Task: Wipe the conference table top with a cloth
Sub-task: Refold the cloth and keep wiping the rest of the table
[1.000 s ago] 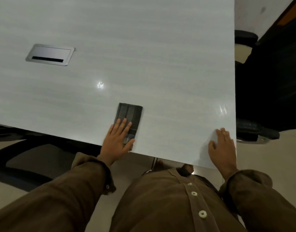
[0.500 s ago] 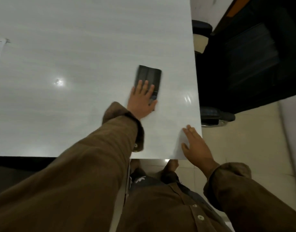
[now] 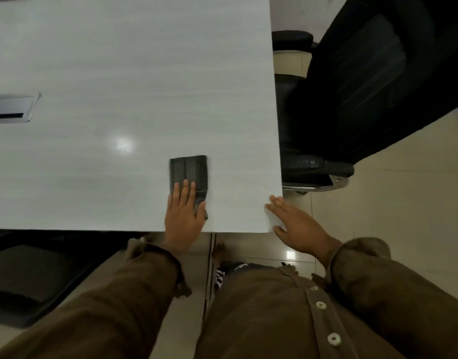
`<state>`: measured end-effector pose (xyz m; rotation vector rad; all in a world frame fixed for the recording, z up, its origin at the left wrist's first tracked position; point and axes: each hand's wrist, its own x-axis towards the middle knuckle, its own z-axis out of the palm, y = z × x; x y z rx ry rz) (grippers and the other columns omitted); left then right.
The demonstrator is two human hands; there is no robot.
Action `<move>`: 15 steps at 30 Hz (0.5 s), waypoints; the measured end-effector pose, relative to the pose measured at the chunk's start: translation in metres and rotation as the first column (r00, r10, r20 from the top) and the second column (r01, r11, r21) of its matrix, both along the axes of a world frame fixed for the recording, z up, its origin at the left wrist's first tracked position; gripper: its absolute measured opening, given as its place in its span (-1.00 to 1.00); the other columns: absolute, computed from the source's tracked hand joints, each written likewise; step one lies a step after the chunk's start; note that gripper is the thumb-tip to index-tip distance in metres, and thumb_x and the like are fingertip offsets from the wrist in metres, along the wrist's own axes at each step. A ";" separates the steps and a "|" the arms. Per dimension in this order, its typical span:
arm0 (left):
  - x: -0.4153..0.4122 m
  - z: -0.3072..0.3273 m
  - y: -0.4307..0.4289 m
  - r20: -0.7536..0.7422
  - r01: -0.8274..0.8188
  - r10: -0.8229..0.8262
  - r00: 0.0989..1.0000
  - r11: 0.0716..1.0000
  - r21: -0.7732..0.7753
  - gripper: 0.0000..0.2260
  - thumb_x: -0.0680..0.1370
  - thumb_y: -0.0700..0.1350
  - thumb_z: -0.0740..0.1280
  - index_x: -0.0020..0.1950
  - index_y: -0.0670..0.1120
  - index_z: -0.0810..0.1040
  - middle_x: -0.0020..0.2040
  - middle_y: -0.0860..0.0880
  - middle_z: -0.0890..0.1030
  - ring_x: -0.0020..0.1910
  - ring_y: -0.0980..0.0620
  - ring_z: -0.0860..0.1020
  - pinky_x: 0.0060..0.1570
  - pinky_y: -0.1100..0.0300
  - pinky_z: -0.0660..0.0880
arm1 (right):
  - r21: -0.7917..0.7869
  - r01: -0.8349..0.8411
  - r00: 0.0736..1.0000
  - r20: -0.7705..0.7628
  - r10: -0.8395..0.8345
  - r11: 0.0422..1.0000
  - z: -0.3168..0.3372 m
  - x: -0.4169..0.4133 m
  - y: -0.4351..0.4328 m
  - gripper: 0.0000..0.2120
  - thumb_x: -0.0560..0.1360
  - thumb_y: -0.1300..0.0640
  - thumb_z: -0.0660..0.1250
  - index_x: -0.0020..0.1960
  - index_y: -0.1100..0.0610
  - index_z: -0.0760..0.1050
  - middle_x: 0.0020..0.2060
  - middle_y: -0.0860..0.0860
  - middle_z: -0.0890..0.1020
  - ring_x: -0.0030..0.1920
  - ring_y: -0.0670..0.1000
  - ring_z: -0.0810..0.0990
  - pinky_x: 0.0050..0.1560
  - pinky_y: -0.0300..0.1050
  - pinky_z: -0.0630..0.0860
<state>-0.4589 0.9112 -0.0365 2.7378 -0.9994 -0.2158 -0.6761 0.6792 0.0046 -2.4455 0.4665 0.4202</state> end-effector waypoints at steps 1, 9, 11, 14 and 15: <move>-0.015 0.004 -0.018 -0.019 -0.108 0.109 0.994 0.994 0.012 -0.42 0.63 0.13 -0.04 0.57 -0.16 0.18 0.59 -0.14 0.15 0.59 -0.13 0.01 0.53 -0.13 0.04 | 0.005 -0.029 1.000 0.013 0.028 1.000 -0.001 -0.005 -0.006 -0.40 0.63 0.06 0.23 0.61 0.01 0.08 0.61 -0.05 0.02 0.60 -0.05 -0.02 0.58 0.00 0.10; -0.128 0.010 -0.079 -0.076 0.083 -0.075 0.994 0.991 0.107 -0.47 0.68 0.13 -0.08 0.61 -0.04 -0.05 0.62 -0.03 -0.10 0.58 -0.03 -0.23 0.56 -0.04 -0.13 | -0.003 -0.131 0.988 0.081 0.131 0.991 -0.005 -0.022 -0.027 -0.40 0.64 0.14 0.18 0.61 -0.05 0.05 0.62 -0.09 0.02 0.61 -0.02 -0.03 0.54 -0.01 0.14; -0.130 0.013 -0.065 -0.073 0.139 -0.129 0.989 0.978 0.155 -0.47 0.66 0.17 -0.12 0.59 0.01 -0.08 0.61 0.02 -0.12 0.58 0.00 -0.24 0.54 0.02 -0.15 | 0.005 -0.122 0.988 0.099 0.121 0.993 -0.008 -0.028 -0.028 -0.37 0.63 0.17 0.17 0.62 -0.07 0.00 0.62 -0.10 -0.03 0.61 -0.02 -0.07 0.53 -0.03 0.13; -0.106 0.022 -0.045 -0.097 0.225 -0.207 0.973 0.947 0.229 -0.45 0.63 0.22 -0.15 0.58 0.05 -0.11 0.60 0.07 -0.13 0.58 0.04 -0.25 0.54 0.08 -0.14 | 0.030 -0.094 0.989 0.121 0.089 0.995 -0.011 -0.030 -0.022 -0.34 0.62 0.18 0.18 0.62 -0.05 -0.03 0.62 -0.09 -0.06 0.61 0.00 -0.09 0.53 -0.01 0.11; -0.100 0.025 -0.042 -0.103 0.239 -0.219 0.970 0.939 0.246 -0.45 0.64 0.22 -0.14 0.58 0.04 -0.11 0.60 0.06 -0.14 0.57 0.03 -0.25 0.55 0.07 -0.13 | 0.034 -0.084 0.989 0.124 0.079 0.996 -0.011 -0.032 -0.021 -0.34 0.61 0.18 0.18 0.62 -0.04 -0.03 0.62 -0.09 -0.06 0.61 0.01 -0.08 0.53 0.00 0.12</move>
